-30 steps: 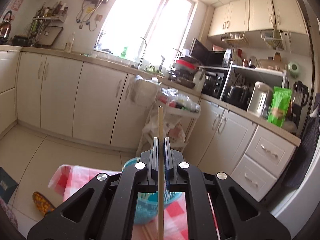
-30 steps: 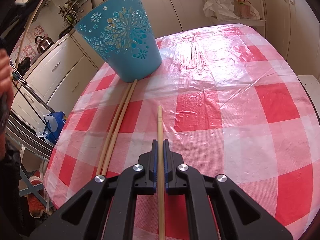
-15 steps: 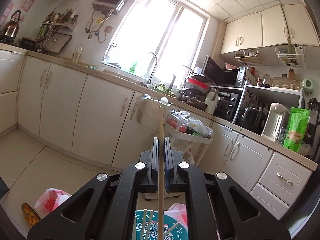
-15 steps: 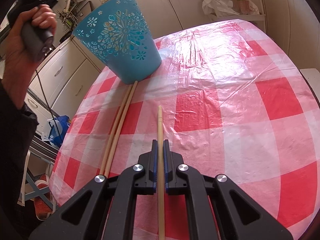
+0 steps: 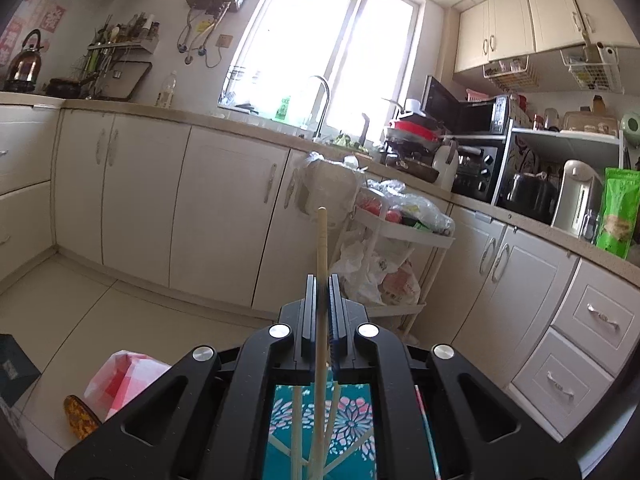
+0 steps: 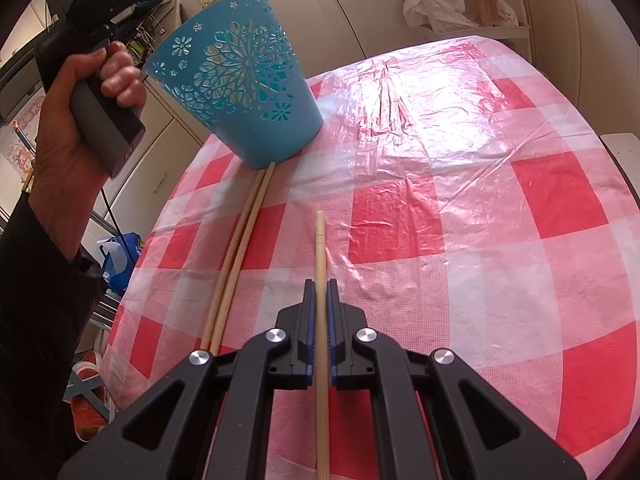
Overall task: Organize utensils
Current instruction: 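Lift the stick in the left gripper up over the blue bin, then open the left gripper to drop its stick into the bin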
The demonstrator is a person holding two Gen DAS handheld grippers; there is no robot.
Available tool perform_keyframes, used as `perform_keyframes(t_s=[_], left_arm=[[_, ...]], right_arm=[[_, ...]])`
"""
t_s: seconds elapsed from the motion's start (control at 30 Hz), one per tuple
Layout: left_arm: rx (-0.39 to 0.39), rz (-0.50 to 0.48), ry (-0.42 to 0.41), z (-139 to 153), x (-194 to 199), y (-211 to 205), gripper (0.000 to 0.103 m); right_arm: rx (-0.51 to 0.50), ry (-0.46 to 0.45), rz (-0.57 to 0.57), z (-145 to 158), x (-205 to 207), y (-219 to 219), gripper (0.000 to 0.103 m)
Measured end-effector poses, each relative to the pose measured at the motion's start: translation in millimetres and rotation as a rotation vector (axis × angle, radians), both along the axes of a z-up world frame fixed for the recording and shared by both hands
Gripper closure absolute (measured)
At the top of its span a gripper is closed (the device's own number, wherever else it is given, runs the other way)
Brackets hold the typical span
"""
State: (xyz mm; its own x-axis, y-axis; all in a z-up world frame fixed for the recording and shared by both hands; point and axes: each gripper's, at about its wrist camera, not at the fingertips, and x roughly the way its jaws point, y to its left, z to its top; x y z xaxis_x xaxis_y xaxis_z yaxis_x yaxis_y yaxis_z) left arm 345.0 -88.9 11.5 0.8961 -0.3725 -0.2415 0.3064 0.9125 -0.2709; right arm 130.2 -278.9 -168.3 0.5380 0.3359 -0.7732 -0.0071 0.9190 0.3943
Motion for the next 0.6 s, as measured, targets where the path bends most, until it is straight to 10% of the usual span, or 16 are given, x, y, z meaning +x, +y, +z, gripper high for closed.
perform_keyframes(t_s=[0.23,0.5,0.6], left_arm=[[0.061,-0.025,0.111,-33,-19,11,0.086],[0.027,0.035,0.15,-54,-85,66,0.04],[-0.012,0.057,0.229,-81,-104,87,0.033]], right_arm=[[-0.009,-0.001,0.0,0,-1,1,0.097],[-0.059,0.03,0.012,3,3,8,0.095],[-0.135,0.03,0.029,10,7,13,0.073]])
